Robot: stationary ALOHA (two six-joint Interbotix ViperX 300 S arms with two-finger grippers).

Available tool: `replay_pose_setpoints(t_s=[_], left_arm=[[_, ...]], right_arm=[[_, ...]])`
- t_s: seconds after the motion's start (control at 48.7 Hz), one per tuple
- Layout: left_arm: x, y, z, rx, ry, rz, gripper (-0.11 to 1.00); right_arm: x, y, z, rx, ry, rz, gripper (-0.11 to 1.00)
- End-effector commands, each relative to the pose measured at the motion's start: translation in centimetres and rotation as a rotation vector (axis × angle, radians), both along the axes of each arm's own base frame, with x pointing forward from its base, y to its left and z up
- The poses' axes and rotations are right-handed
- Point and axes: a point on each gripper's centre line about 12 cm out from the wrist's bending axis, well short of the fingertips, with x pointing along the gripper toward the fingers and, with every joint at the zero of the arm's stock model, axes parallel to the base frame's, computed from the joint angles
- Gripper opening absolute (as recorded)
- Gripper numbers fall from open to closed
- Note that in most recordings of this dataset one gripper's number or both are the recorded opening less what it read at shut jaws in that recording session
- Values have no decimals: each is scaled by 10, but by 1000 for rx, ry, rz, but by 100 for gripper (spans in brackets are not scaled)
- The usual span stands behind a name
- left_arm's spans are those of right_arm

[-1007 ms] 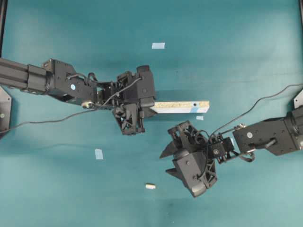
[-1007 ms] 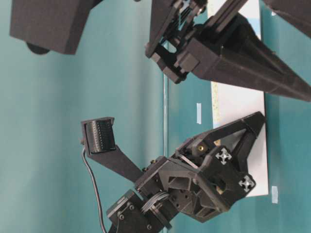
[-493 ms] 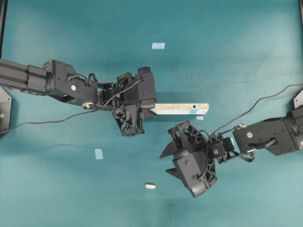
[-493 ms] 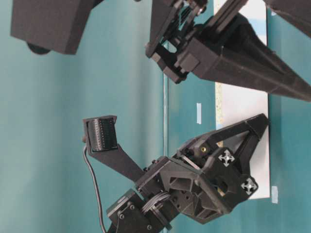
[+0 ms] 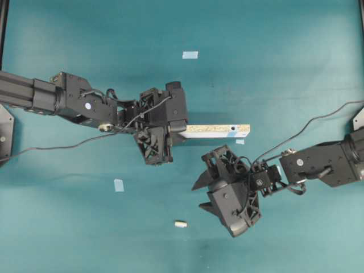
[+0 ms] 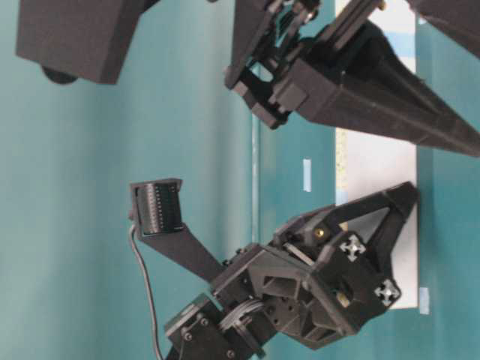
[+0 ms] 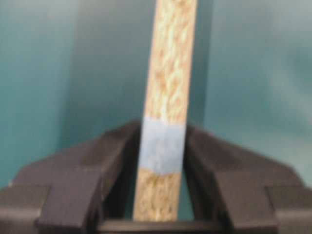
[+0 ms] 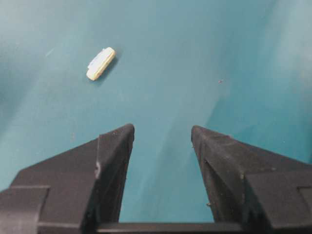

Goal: Move the wooden board into place and insert the rod into its hole.

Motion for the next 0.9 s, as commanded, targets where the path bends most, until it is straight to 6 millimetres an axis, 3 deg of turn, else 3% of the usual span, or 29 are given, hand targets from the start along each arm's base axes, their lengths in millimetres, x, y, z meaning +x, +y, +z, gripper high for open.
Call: replay_pose_setpoints(t_s=[0.0, 0.082, 0.534, 0.884], left_arm=[[4, -2, 19, -7, -52, 4, 39], [4, -2, 21, -7, -57, 4, 35], [0, -2, 42, -11, -56, 3, 35], [-7, -3, 39, -13, -28, 2, 34]], right_arm=[[6, 1, 12, 10, -37, 0, 62], [5, 1, 12, 9, -36, 0, 62], [5, 1, 12, 9, -36, 0, 62], [5, 1, 12, 9, -36, 0, 62]])
